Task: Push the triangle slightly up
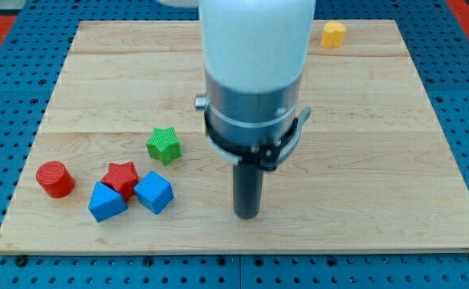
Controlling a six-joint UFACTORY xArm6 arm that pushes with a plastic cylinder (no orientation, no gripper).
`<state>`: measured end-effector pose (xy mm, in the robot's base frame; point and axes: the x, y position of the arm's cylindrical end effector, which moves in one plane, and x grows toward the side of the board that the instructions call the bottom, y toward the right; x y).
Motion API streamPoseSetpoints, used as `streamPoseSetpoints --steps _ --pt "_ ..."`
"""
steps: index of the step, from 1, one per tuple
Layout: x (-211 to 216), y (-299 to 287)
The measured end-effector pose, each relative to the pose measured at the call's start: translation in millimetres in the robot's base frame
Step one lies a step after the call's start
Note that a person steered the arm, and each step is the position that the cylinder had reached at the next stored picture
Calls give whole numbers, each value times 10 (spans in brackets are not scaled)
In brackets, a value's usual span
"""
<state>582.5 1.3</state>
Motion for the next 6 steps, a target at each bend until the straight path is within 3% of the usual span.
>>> streamPoseSetpoints --steps 2,3,5,6 --pt "281 -1117" --pt "185 -1445" --pt "-69 -1935" --pt "82 -1962"
